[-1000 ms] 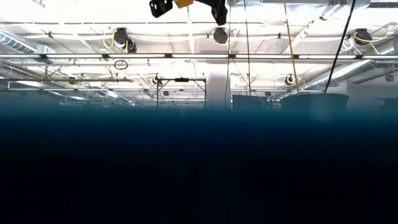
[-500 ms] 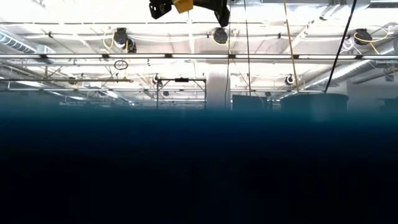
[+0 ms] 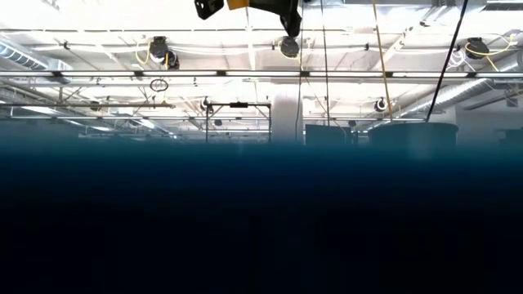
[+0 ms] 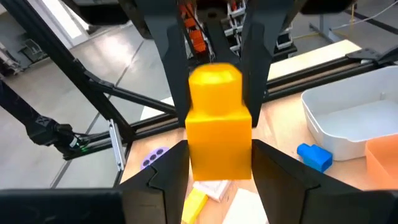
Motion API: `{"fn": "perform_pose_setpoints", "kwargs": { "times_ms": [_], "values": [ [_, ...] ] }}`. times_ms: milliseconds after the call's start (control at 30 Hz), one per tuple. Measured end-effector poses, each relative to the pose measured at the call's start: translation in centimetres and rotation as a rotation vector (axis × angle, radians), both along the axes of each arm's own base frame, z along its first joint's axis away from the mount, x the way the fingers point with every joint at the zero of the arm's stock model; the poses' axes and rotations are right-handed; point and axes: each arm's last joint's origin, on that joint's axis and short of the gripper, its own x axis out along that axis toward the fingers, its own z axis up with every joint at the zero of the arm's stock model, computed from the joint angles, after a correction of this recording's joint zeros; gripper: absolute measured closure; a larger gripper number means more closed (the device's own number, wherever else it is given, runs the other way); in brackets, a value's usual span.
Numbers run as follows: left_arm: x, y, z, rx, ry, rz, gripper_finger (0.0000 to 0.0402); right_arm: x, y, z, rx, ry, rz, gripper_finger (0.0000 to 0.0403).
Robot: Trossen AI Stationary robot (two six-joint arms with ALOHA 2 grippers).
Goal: Pick & Place Toys
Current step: Put the yellow game piece into the right gray bin
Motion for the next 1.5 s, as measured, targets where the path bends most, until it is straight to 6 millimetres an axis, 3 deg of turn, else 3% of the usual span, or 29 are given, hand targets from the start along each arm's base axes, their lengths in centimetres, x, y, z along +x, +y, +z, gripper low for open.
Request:
{"fn": "perform_pose_setpoints", "kwargs": {
  "times_ms": [767, 1100, 1233, 1500],
  "values": [
    [0.1, 0.0, 1.2, -0.009, -0.103, -0.027, 0.0263, 0.2, -0.8, 0.2, -0.003, -0.047, -0.041, 0.0248],
    [0.1, 0.8, 1.0, 0.001, -0.093, 0.006, 0.0263, 0.2, -0.1, 0.1, 0.080, -0.043, 0.054, 0.0246],
    [0.1, 0.8, 1.0, 0.008, -0.101, 0.003, 0.0263, 0.1, -0.4, -0.5, 0.137, -0.014, 0.027, 0.0227],
    [0.1, 0.8, 1.0, 0.010, -0.103, 0.001, 0.0263, 0.1, -0.9, -0.3, 0.148, -0.049, 0.010, 0.0151]
  ]
}}
